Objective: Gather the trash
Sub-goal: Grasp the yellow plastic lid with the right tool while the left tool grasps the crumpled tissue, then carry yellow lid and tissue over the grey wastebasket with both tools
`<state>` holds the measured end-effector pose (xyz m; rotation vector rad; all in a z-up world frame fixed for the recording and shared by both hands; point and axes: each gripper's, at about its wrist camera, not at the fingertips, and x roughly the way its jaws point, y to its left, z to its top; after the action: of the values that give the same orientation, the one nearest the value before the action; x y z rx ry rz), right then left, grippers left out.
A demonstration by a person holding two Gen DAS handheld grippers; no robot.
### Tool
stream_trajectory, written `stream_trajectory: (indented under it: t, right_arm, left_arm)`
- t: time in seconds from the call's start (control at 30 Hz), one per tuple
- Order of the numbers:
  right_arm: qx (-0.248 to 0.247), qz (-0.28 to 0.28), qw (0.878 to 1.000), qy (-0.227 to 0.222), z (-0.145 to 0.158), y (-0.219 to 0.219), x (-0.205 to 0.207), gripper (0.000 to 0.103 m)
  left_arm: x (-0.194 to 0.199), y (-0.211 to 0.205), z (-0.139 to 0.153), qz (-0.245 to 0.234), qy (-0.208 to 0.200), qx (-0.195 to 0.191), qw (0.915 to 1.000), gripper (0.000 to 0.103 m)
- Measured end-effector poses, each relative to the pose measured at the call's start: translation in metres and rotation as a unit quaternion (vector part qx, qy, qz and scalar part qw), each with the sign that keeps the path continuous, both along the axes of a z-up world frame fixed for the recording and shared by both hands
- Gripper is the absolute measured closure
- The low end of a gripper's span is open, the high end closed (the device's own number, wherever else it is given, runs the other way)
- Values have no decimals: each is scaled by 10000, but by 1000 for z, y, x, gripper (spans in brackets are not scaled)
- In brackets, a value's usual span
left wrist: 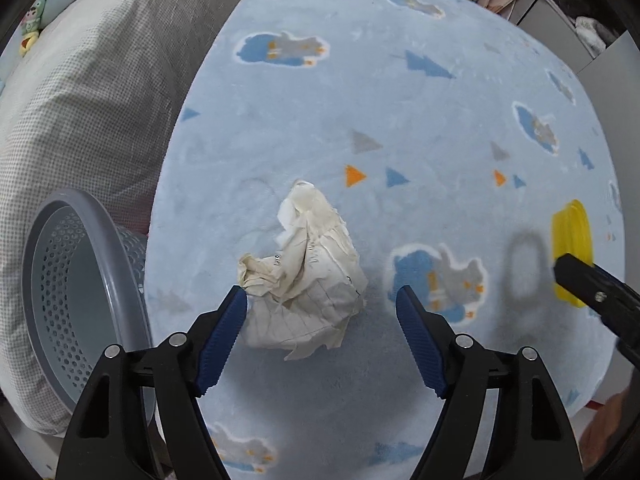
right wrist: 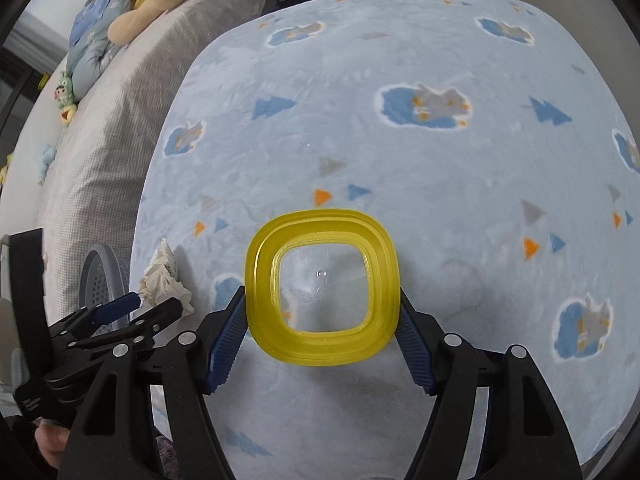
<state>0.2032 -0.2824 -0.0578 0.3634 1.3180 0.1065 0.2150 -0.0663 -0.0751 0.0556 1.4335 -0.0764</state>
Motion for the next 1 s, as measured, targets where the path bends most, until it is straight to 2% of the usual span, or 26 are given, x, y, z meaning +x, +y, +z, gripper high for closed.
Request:
stream_trajectory:
  t: [0.37, 0.43, 0.47, 0.6, 0.8, 1.0]
  right_arm:
    - [64, 153, 9999, 11, 0, 4, -7, 35]
    - [55, 179, 9998, -3, 1, 6, -6, 35]
    - [54, 190, 9998, -10, 2, 7, -6, 35]
    - [52, 229, 9997, -30, 5, 14, -3, 35]
    - [31, 401, 9991, -117, 12, 33, 4, 35]
    - [3, 619, 9975, -327, 21, 57, 6, 35]
  left_arm:
    - [14, -6, -24, 15, -169, 554, 9983, 28]
    - [13, -4, -22, 24, -207, 570, 9982, 31]
    - [12, -2, -21, 41, -225, 586, 9980, 36]
    - [12, 11, -15, 130, -211, 387, 9989, 50]
    - [13, 35, -1, 285, -301, 71, 9991, 53]
    - [3, 46, 27, 396, -634, -188, 9970, 53]
